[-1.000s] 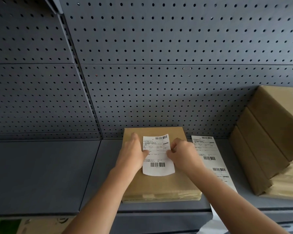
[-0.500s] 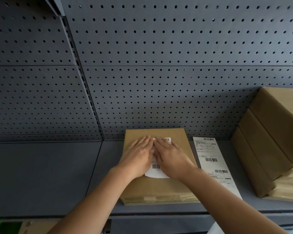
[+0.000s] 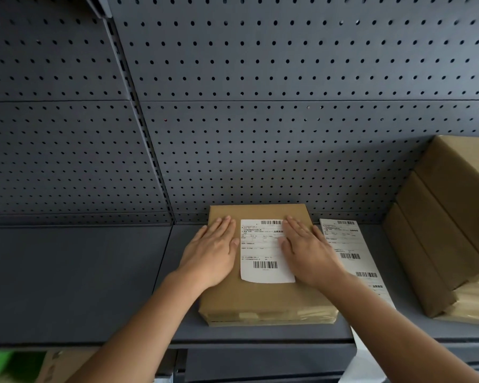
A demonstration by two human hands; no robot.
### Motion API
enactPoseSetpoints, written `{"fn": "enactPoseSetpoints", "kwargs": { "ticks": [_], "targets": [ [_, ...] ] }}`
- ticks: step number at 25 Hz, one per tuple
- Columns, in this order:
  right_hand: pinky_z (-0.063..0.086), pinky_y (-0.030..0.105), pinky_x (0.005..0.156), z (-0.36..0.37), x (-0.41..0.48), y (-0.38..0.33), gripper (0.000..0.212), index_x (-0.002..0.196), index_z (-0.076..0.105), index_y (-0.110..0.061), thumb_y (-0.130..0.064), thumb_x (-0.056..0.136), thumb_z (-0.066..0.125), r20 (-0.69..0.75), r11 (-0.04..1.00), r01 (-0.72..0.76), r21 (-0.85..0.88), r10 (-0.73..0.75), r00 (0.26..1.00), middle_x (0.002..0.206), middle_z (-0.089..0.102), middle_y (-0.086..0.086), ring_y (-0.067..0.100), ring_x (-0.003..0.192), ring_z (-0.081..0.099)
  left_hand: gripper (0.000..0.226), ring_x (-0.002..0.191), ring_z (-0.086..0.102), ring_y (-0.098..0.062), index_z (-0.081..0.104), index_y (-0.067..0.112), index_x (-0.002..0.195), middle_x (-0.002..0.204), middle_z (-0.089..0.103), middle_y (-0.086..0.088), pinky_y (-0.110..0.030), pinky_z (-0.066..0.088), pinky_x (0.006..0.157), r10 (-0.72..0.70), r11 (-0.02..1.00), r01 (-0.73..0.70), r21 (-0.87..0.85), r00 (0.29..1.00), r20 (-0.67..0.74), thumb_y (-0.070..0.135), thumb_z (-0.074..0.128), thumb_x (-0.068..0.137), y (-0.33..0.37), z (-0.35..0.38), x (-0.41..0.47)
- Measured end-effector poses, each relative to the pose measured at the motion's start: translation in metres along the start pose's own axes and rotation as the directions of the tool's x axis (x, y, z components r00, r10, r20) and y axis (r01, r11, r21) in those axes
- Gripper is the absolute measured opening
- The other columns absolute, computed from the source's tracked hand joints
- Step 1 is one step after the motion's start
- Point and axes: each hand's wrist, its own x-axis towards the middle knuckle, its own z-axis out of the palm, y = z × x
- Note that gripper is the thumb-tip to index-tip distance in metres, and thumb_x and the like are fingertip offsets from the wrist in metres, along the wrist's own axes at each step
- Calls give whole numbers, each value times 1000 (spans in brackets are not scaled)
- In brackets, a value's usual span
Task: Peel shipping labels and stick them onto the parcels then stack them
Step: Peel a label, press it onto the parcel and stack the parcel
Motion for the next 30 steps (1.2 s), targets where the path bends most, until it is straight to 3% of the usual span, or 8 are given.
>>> {"fn": "enactPoseSetpoints", "kwargs": {
  "ticks": [4,7,9,11,16,21,26,30],
  "targets": [
    [-1,30,122,-4,-14,-17,55,158,26,-18,-40,107,24,-95,992,105,63,-99,991,166,23,-3,9,153,13,57,156,-6,-5,2,21,163,170,-5,8,-32,-2,128,83,994,-85,-61,995,-47,40,13,110,14,-1,-10],
    [-5,30,122,0,-28,-34,57,159,20,-21,-43,106,18,-27,980,190,64,-189,982,167,17,-4,8,154,9,57,156,-5,-5,4,20,163,171,-2,6,-33,0,129,196,979,-197,-47,980,-29,35,16,110,28,3,-21],
    [-4,34,124,7,-36,-42,70,160,12,-22,-55,100,5,39,981,191,38,-193,980,168,11,-5,8,154,4,58,156,-5,-5,2,19,163,172,-3,4,-33,1,129,221,975,-221,-9,975,-14,32,18,109,32,8,-25],
    [-4,37,125,11,-40,-42,77,161,7,-21,-61,95,-3,59,986,167,-5,-167,984,169,4,-6,7,154,-2,60,156,-9,-6,-2,18,163,171,-7,4,-33,-2,128,212,977,-211,40,977,-8,31,19,108,33,10,-29],
    [-8,37,123,7,-51,-25,73,161,3,-22,-61,99,8,42,994,88,-61,-86,995,168,-2,-8,5,153,-6,61,154,-14,-3,-8,21,162,169,-13,7,-32,-5,128,128,991,-128,32,992,8,44,11,109,24,10,-40],
    [-8,36,124,0,-59,-14,76,161,4,-21,-62,97,7,23,1000,5,-27,-4,1000,169,-1,-7,6,154,-5,59,154,-15,-4,-8,21,161,165,-18,10,-30,-7,127,47,998,-48,-27,999,-23,41,11,109,15,10,-50],
    [-8,36,125,7,-86,-46,81,160,2,-24,-64,91,-11,27,978,205,47,-206,978,163,-7,-11,6,153,-9,58,152,-20,0,-11,23,161,164,-21,13,-32,-5,128,229,971,-231,-53,972,-43,37,15,110,39,10,-74],
    [5,42,120,26,-99,-41,79,157,28,-16,-64,100,1,-42,974,221,-57,-223,974,164,21,-2,14,153,14,62,152,-21,-2,-13,23,160,166,-21,11,-34,-2,128,225,973,-225,57,974,-8,45,2,103,36,21,-88]
  ]
}}
